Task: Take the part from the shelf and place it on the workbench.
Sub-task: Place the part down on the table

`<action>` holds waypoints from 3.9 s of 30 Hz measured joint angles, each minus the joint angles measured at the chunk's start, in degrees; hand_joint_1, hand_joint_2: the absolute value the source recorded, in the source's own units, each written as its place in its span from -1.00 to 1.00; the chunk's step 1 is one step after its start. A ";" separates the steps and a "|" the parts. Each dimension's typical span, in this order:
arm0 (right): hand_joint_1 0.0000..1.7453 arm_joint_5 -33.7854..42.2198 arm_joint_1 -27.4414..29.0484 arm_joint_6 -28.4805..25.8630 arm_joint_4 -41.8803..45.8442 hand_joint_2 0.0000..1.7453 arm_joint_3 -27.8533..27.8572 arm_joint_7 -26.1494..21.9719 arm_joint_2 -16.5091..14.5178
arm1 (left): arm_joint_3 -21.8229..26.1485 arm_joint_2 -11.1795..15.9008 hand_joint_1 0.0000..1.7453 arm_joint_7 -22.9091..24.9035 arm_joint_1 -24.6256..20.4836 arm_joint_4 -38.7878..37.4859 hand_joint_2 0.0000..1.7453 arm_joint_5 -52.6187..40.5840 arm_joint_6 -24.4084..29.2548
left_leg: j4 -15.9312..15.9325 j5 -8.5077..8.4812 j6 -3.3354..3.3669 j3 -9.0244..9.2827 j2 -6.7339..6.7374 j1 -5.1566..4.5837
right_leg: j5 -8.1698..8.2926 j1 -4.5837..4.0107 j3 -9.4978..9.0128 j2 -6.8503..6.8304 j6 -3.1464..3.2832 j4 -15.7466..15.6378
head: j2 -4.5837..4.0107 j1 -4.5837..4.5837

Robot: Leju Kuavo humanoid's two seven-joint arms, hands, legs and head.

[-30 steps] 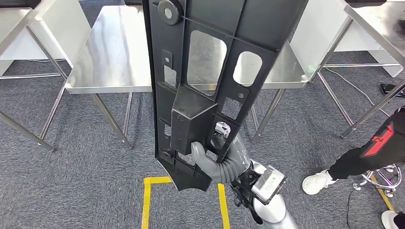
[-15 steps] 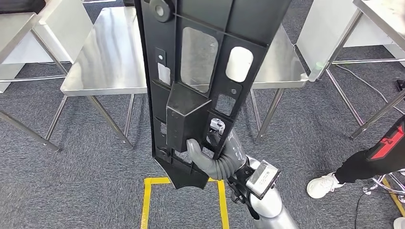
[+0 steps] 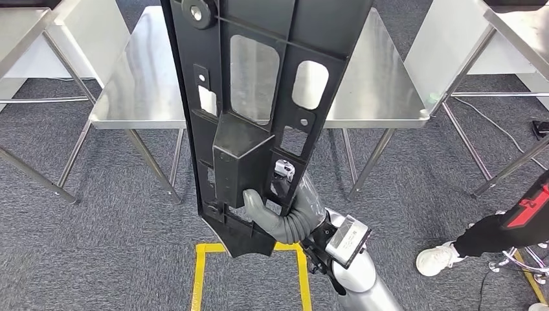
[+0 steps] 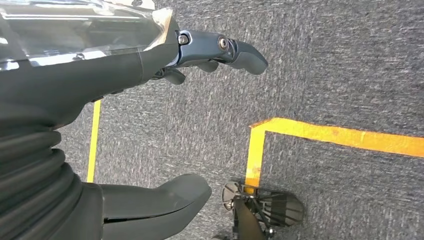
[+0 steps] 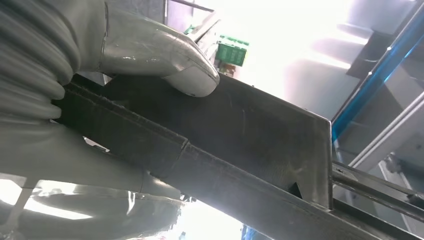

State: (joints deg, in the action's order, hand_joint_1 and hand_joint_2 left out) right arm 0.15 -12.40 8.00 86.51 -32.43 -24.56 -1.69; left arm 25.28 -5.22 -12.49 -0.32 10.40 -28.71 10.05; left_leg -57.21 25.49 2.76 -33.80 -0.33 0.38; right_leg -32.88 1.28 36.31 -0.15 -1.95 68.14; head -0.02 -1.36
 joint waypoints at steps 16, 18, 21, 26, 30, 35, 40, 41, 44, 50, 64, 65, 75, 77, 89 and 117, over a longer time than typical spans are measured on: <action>1.00 0.07 0.18 -0.24 -0.86 1.00 -0.43 0.14 -0.16 | 0.45 -0.44 -1.00 0.01 0.26 0.26 1.00 -0.95 -0.04 | -13.84 7.54 -3.10 -5.98 -0.09 0.27 | 5.69 0.35 -4.15 0.09 1.94 -10.44 | 0.00 0.22; 1.00 0.02 0.37 -0.27 -0.89 1.00 -0.42 0.23 -0.17 | 0.45 -0.44 -1.00 0.01 0.37 0.26 1.00 -1.13 -0.07 | -16.43 6.88 -3.45 -8.33 0.05 0.65 | 5.27 0.44 -4.61 0.15 1.91 -10.43 | 0.00 0.23; 1.00 0.00 0.50 -0.36 -0.90 1.00 -0.40 0.27 -0.17 | 0.45 -0.40 -1.00 -0.02 0.33 0.31 1.00 -1.20 -0.11 | -7.00 0.66 -3.57 -4.59 0.32 1.03 | 4.29 0.61 -5.89 0.29 1.10 -10.46 | 0.00 0.23; 1.00 -0.15 0.51 -0.44 -0.83 1.00 -0.23 0.30 -0.17 | 0.45 -0.45 -1.00 -0.15 0.28 0.38 1.00 -1.30 -0.20 | -1.52 -0.03 -1.96 -1.56 0.16 0.39 | 3.44 0.25 -6.47 0.18 -0.67 -10.90 | 0.01 0.28; 1.00 -0.16 0.55 -0.48 -0.71 1.00 -0.03 0.30 -0.02 | 0.50 -0.44 -1.00 -0.24 0.24 0.41 1.00 -1.30 -0.19 | -0.87 0.41 -0.18 -0.47 0.14 0.28 | 0.02 0.25 -1.79 0.15 -0.44 -1.96 | 0.00 0.09; 1.00 -0.27 0.94 -0.60 -0.70 1.00 0.01 0.34 0.37 | 0.54 -0.60 -1.00 -0.30 0.27 0.41 1.00 -1.30 -0.22 | -0.88 1.76 0.52 1.22 -0.34 -0.54 | 2.38 -0.46 3.25 0.16 -0.82 1.79 | 0.00 0.07; 1.00 -0.33 0.82 -0.64 -0.66 1.00 0.04 0.36 0.38 | 0.68 -0.87 -1.00 -0.38 0.17 0.39 1.00 -1.29 -0.21 | -0.94 3.33 -0.29 2.44 -0.78 -1.19 | 7.60 -1.41 -1.52 0.21 0.41 -9.80 | 0.00 0.12; 1.00 -0.38 0.83 -0.66 -0.63 1.00 0.04 0.36 0.33 | 0.78 -0.85 -1.00 -0.41 0.16 0.42 1.00 -1.28 -0.20 | -0.92 3.53 -0.54 2.50 -0.76 -1.12 | 7.58 -1.11 -1.67 0.25 0.64 -9.95 | 0.00 0.10; 1.00 -0.61 0.75 -0.68 -0.54 1.00 0.06 0.39 -0.01 | 1.02 -0.85 -1.00 -0.53 0.09 0.51 1.00 -1.26 -0.12 | -4.62 5.61 -1.69 1.00 -0.49 -0.71 | 7.23 -0.29 -2.87 0.25 1.67 -10.59 | 0.00 0.30; 1.00 -0.84 0.90 -0.68 -0.55 1.00 0.12 0.51 -0.23 | 1.34 -0.83 -1.00 -0.56 0.28 0.51 1.00 -1.29 -0.11 | -12.72 4.58 -3.67 -6.30 0.14 1.09 | 5.44 0.10 -4.87 0.38 1.82 -10.57 | 0.00 0.45; 1.00 -0.94 1.26 -0.68 -0.44 1.00 0.18 0.70 -0.06 | 1.48 -0.92 -1.00 -0.73 0.19 0.66 1.00 -2.28 0.04 | -1.06 1.65 0.01 0.78 -0.05 0.19 | -0.18 -0.18 5.05 0.25 -0.63 6.46 | 0.00 0.30; 1.00 -0.94 1.30 -0.68 -0.44 1.00 0.20 0.71 -0.02 | 1.48 -0.93 -1.00 -0.73 0.19 0.67 1.00 -2.37 0.14 | -1.06 1.93 0.01 1.17 -0.12 0.12 | 1.58 -0.24 4.66 0.21 -0.95 4.20 | 0.00 0.30; 1.00 -0.92 1.18 -0.68 -0.08 1.00 0.38 0.81 -0.30 | 1.49 -1.08 -1.00 -0.73 0.05 0.79 1.00 -2.70 0.62 | -5.73 7.15 -2.40 0.90 0.63 -0.16 | 8.34 -0.14 -1.45 0.75 1.33 -10.39 | 0.00 0.50; 1.00 -0.87 1.23 -0.67 -0.03 1.00 0.40 0.84 -0.40 | 1.48 -1.10 -1.00 -0.72 0.05 0.78 1.00 -2.90 0.63 | -13.49 10.55 -2.98 -3.08 0.46 0.16 | 8.18 -0.14 -1.58 1.40 1.62 -10.38 | 0.00 0.54; 1.00 -0.85 1.27 -0.59 -0.02 1.00 0.43 0.87 -0.27 | 1.54 -1.10 -1.00 -0.71 -0.05 0.75 1.00 -3.16 0.88 | -0.91 2.30 -1.16 1.61 -1.76 0.89 | 7.66 -0.09 -0.43 4.93 -0.97 -9.23 | 0.00 0.36; 1.00 -0.94 1.20 -0.79 0.00 1.00 0.39 0.89 0.08 | 2.21 -0.98 -1.00 -0.63 -0.16 0.74 1.00 -4.71 0.07 | -0.26 2.68 0.00 2.44 1.55 -0.48 | 7.70 -0.64 -2.58 0.08 -0.86 -10.79 | 0.00 0.17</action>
State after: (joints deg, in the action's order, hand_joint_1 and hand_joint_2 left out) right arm -0.79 -11.20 7.21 86.52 -32.03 -23.67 -1.61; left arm 27.48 -6.20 -13.12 -0.48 11.15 -33.42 10.12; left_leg -57.47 28.17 2.76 -31.36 1.22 -0.09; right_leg -25.17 0.64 33.73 -0.06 -2.81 57.35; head -0.02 -1.19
